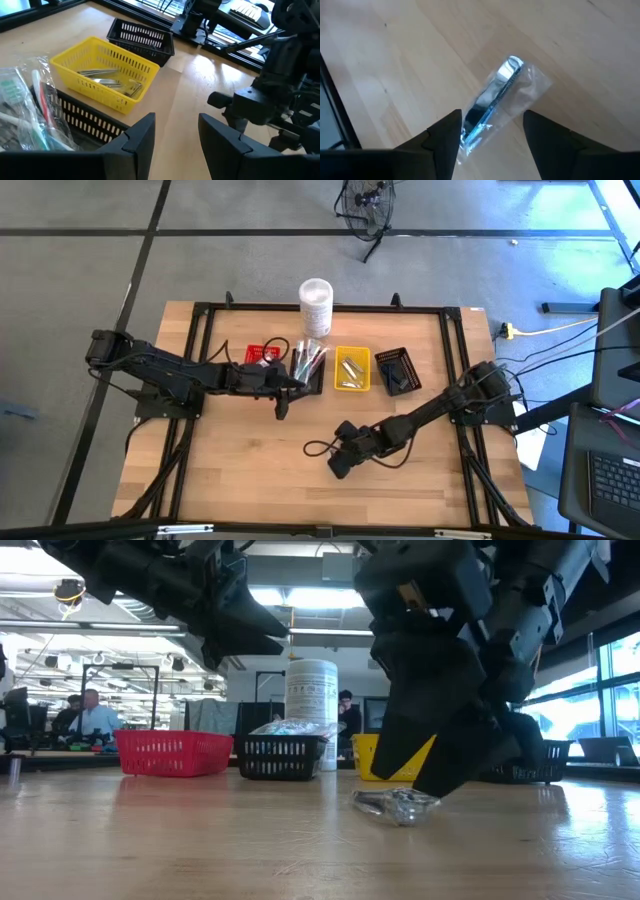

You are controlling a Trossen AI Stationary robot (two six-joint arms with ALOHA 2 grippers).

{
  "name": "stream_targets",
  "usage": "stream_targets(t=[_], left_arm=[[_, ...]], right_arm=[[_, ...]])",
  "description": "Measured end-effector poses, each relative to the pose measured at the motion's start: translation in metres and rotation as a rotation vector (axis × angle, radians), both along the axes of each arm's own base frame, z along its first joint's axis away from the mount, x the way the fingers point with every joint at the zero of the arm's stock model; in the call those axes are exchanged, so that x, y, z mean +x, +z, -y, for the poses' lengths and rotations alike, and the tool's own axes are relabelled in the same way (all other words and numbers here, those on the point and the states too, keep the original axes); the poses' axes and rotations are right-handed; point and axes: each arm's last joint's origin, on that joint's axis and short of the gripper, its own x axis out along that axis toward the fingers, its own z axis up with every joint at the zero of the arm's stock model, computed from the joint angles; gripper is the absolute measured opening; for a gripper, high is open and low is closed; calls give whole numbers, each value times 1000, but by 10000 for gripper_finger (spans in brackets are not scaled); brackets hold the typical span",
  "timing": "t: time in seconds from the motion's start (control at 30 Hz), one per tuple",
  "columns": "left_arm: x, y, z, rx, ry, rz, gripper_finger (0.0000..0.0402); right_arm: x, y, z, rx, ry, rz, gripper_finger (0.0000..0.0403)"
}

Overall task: Pick & Place Travel size toiletries
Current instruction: Put the nail cutter into the yellow basket

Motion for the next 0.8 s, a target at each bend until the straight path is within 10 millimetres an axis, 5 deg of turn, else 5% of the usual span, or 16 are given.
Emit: stream_targets(t=[0.43,0.8], left_arm=[[0,0,0,0,0,0,146],[0,0,0,4,-2,-2,146]], right_arm=[[7,-4,6,-81,-4,60,191],[10,-5,14,-88,29,43,67]])
